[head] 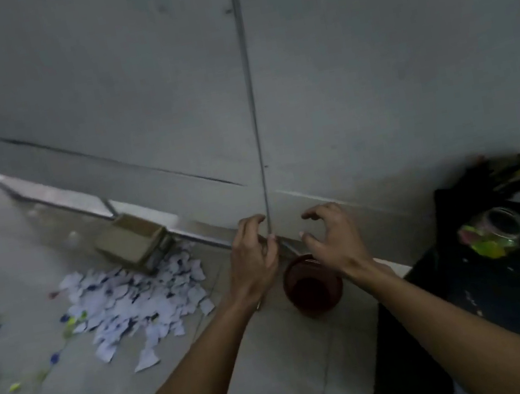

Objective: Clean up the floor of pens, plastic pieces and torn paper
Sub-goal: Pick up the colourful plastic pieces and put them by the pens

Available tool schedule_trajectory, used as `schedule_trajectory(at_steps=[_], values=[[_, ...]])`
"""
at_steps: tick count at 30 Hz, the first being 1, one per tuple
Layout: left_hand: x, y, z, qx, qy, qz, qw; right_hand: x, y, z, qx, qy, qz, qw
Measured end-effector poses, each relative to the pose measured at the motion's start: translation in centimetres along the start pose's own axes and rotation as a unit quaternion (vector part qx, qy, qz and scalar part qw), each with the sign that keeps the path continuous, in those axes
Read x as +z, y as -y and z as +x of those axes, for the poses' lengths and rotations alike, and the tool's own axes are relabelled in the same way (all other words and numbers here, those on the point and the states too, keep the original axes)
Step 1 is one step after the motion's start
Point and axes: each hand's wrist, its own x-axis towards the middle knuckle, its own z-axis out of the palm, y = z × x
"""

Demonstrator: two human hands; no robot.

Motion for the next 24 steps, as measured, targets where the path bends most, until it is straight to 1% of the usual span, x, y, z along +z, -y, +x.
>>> schedule_trajectory(at_steps=[6,10,13,18,24], values=[[-10.3,6.1,-4.2,-0.103,-0.092,0.051,0.989,8.9,9.0,0.0,-0.084,0.144,0.012,0.986],[-17.4,9.6,-7.8,-0.161,-0.146,0.068,0.974,14.5,15.6,-1.1,-0.152,0.194,0.018,0.969],[-22.6,12.7,-10.8,-0.198,-0.175,0.078,0.961,19.0,20.6,-2.6,-0.180,0.239,0.026,0.954],[-30.9,17.6,-14.4,-0.259,-0.210,0.094,0.938,26.3,28.0,-4.7,-0.206,0.291,0.031,0.934],[-39.9,23.6,-17.3,-0.291,-0.219,0.120,0.924,34.6,35.9,-6.3,-0.227,0.305,0.046,0.924]])
